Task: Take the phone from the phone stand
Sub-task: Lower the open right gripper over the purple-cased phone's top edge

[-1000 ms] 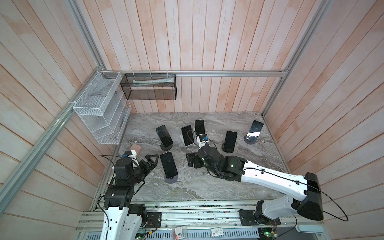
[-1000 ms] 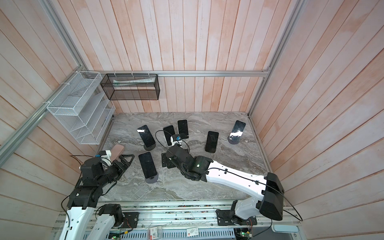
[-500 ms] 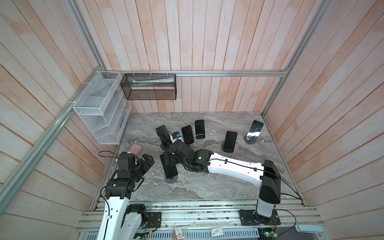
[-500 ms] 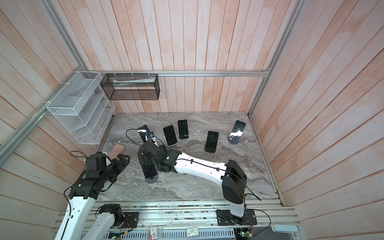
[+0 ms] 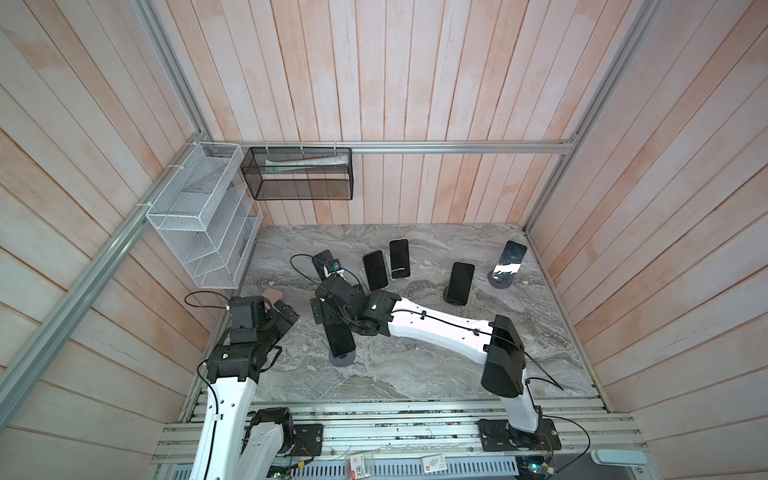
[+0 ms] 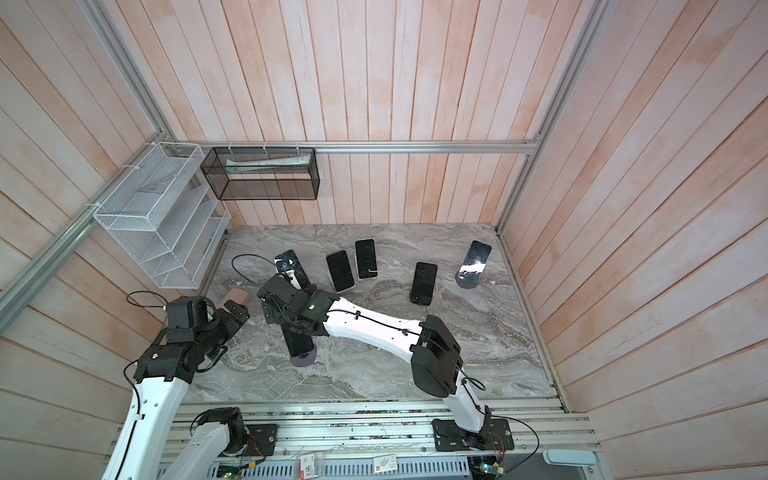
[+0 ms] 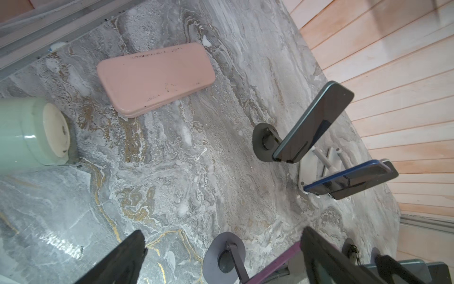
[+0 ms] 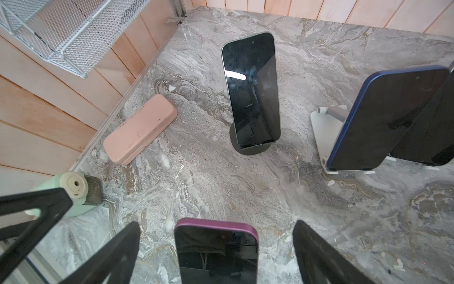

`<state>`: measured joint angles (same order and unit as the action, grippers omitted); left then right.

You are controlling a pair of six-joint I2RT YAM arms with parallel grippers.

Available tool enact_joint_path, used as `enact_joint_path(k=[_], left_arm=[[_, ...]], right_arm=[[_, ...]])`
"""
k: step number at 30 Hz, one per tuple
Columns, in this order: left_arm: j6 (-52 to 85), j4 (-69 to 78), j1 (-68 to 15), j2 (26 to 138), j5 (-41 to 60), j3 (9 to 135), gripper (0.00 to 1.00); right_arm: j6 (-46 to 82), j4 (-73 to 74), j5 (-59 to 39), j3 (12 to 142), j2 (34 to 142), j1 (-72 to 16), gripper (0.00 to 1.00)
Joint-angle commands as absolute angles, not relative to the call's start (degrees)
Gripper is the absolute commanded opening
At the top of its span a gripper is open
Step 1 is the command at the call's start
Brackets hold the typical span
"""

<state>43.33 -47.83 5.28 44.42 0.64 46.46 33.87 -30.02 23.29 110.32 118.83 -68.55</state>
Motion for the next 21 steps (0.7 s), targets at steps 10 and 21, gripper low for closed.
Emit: enact_joint_path(k=[10,21], left_arm=[[39.73,-46.38,8.53,44.94,3.55,47.74,1.00],[40.04,-45.32,8.64,44.40,4.90,47.14,1.00]], right_arm=[[33.04,-31.52,21.53,113.73,122.27,-69.04,0.98],[33.81,-32.52,21.64,115.24,124.79,-69.06,0.98]])
